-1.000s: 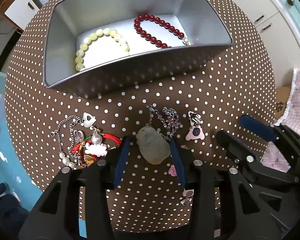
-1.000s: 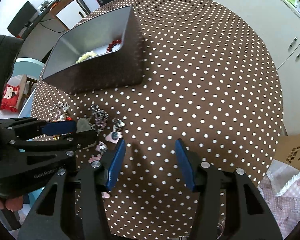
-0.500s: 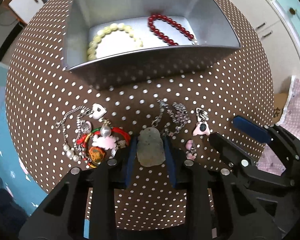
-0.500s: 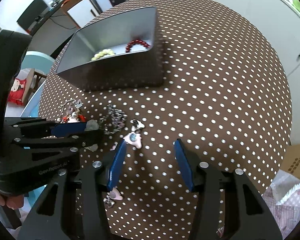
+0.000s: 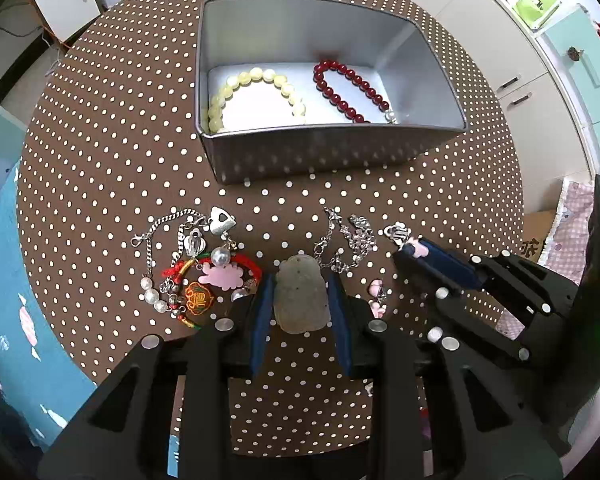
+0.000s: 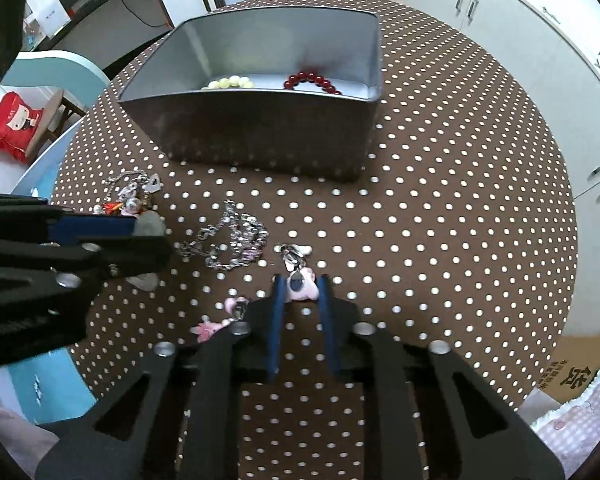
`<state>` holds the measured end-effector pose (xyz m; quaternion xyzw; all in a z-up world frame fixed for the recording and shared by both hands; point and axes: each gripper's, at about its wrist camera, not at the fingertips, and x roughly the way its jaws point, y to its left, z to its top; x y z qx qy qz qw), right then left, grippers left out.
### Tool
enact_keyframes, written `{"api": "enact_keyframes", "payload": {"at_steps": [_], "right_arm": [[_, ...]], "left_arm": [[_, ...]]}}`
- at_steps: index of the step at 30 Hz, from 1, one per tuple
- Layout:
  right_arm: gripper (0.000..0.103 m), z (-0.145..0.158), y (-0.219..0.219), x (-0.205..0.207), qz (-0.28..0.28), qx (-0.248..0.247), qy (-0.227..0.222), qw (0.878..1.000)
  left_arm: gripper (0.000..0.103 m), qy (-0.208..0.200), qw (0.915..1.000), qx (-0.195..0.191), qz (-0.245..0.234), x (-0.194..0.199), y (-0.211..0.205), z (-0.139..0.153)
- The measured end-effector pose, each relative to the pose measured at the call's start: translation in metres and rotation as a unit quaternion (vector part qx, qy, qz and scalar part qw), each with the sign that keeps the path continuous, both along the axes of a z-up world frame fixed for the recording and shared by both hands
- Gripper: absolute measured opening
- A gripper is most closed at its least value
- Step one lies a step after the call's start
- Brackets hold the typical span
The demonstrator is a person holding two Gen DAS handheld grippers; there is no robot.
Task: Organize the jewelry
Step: 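Lift the jade pendant with the left tool while the right tool grasps a small pink charm, then carry the jade pendant and pink charm into the tin and open both tools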
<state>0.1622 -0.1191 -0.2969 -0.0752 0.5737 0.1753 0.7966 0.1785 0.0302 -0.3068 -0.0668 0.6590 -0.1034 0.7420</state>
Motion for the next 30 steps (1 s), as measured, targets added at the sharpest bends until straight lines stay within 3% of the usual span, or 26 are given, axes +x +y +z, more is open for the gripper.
{"api": "enact_keyframes", "payload": {"at_steps": [4, 11, 30], "right_arm": [[0.006, -0.001, -0.013, 0.003, -0.032, 0.03, 0.02, 0.999], [0.006, 0.009, -0.014, -0.001, -0.03, 0.046, 0.012, 0.998], [0.006, 0.067, -0.01, 0.03, -0.024, 0.082, -0.058, 0.995]], "left_arm": [[0.027, -0.005, 1.0, -0.002, 0.002, -0.006, 0.006, 0.02], [0.027, -0.015, 0.9998, -0.007, 0.008, -0.002, 0.01, 0.047], [0.027, -0.095, 0.9951, 0.002, 0.027, 0.007, 0.012, 0.12]]}}
